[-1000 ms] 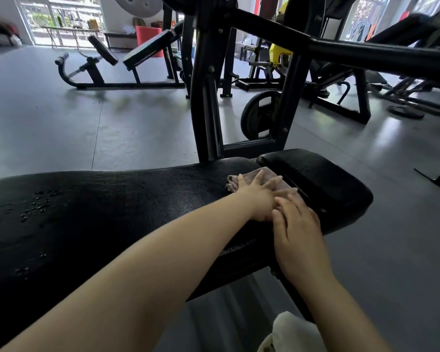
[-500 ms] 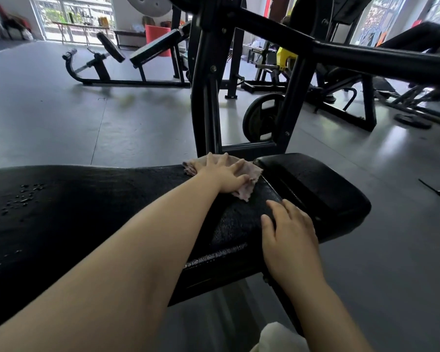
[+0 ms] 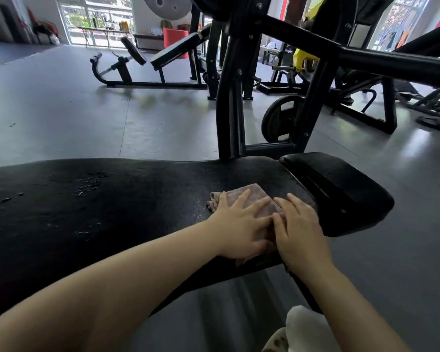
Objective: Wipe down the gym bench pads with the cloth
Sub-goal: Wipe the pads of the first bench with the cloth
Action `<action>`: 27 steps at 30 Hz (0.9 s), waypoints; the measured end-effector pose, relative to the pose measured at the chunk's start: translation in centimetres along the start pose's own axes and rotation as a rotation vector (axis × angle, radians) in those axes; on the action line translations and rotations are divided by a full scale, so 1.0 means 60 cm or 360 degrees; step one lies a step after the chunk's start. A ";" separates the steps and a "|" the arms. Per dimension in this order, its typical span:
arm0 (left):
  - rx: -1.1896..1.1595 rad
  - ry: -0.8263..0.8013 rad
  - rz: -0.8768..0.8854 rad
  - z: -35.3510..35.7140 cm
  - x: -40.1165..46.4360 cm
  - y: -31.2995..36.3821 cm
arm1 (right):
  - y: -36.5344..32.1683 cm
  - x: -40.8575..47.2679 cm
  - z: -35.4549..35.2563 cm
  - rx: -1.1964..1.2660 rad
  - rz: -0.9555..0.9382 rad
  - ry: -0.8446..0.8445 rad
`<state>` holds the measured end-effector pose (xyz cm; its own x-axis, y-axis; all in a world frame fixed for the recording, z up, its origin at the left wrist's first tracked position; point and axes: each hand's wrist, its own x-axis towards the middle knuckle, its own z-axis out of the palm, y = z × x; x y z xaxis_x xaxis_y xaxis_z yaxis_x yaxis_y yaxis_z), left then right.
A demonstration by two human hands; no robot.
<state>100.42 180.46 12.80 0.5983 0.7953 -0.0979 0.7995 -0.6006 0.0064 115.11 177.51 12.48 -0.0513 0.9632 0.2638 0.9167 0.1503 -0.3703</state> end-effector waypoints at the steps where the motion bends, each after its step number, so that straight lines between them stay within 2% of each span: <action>1: 0.0027 0.0008 -0.0011 0.001 -0.024 -0.004 | -0.016 -0.009 0.006 0.0032 -0.0108 -0.0015; 5: 0.0001 -0.0029 -0.0148 0.004 -0.123 -0.027 | -0.085 -0.042 0.034 0.0211 -0.0506 -0.0039; 10: -0.0003 -0.0004 -0.0368 0.021 -0.261 -0.058 | -0.190 -0.086 0.069 0.0552 -0.0613 -0.0181; 15: 0.0022 0.0038 -0.0516 0.041 -0.378 -0.086 | -0.279 -0.128 0.099 0.0629 -0.0817 -0.0292; 18: 0.0023 0.0048 -0.0631 0.042 -0.427 -0.096 | -0.318 -0.146 0.108 0.0529 -0.0955 -0.0386; 19: 0.0055 0.0138 -0.0634 0.046 -0.441 -0.101 | -0.331 -0.152 0.110 0.0436 -0.1023 -0.0372; 21: 0.0162 0.0333 -0.0571 0.053 -0.469 -0.114 | -0.363 -0.166 0.108 0.0198 -0.1107 -0.0377; 27: 0.0270 0.0528 -0.0496 0.087 -0.544 -0.152 | -0.417 -0.190 0.143 -0.0256 -0.1326 -0.0464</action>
<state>73.32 159.57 10.75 0.3389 0.9060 0.2537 0.9397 -0.3129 -0.1381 89.36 164.71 11.10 -0.8032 0.5774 0.1466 0.5805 0.8139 -0.0248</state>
